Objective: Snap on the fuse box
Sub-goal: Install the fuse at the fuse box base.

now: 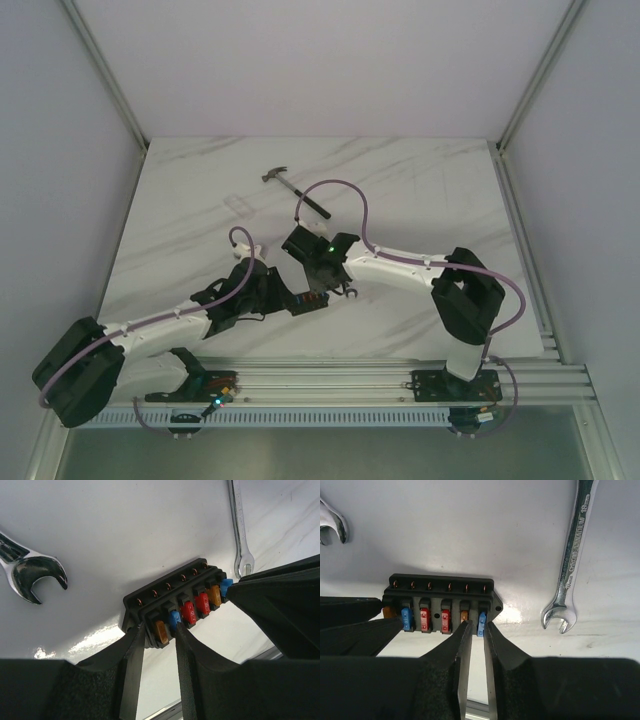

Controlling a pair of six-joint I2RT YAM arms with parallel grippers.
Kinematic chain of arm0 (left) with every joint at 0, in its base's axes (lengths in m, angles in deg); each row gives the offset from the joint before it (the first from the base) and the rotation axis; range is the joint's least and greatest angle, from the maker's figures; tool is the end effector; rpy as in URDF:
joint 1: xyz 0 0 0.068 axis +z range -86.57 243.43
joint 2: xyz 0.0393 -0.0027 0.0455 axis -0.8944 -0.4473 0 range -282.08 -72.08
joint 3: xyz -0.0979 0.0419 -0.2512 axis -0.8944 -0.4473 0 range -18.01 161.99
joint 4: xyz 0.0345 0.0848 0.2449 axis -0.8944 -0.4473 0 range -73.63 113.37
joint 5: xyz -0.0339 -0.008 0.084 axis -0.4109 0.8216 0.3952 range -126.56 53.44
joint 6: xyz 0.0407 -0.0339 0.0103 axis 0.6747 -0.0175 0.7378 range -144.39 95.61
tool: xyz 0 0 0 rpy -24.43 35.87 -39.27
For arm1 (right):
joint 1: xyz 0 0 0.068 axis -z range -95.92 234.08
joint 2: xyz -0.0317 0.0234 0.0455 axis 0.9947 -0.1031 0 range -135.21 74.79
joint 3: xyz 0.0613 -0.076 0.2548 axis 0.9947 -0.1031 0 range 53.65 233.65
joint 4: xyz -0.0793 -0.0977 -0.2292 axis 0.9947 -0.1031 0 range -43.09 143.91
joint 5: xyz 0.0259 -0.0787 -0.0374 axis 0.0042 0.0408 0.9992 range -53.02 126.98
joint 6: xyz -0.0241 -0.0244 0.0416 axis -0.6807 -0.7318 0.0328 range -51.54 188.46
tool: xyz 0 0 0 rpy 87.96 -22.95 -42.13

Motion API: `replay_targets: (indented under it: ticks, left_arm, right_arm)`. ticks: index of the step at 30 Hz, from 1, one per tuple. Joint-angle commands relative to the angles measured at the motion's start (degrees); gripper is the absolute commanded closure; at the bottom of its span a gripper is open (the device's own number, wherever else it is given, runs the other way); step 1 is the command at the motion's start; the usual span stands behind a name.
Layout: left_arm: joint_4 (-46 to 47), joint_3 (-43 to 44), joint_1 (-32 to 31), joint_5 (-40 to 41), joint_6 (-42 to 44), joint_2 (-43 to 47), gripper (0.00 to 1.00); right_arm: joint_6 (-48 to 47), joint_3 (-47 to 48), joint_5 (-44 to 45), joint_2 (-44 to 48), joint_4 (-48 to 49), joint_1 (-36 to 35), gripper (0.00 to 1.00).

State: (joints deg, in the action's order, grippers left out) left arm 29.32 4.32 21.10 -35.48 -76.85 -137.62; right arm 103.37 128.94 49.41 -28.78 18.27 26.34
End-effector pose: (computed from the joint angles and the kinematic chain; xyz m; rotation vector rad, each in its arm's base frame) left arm 0.1614 -0.1461 0.1635 -0.2202 2.3599 -0.8497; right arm 0.2060 0.3122 0.2092 -0.4611 2.6237 0.2459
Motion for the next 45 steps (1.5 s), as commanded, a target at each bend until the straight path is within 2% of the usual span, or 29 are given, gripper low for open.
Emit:
replay_targets:
  ticks: [1,9,14,30,45]
  left_arm:
    - [-0.7,-0.3,0.3,-0.9,0.8,-0.5,0.60]
    - [-0.7,-0.3,0.3,-0.8,0.9,-0.6,0.60]
    - [-0.7,-0.4,0.2,-0.8,0.7,-0.5,0.60]
    - [-0.6,-0.8,0.2,-0.9,0.6,-0.7,0.60]
    - [-0.1,-1.1,0.2,-0.9,0.6,-1.4,0.61]
  right_arm:
    - [0.7,1.9,-0.3,-1.7,-2.2,0.4,0.79]
    - [0.7,2.0,-0.2,-2.5,-3.2,0.7,0.84]
    - [0.1,2.3,-1.4,-3.0,-3.3,0.8,1.00]
    - [-3.1,5.2,-5.3,-6.0,-9.3,1.0,1.00]
    - [-3.1,5.4,-6.4,-8.3,-10.5,1.2,1.00]
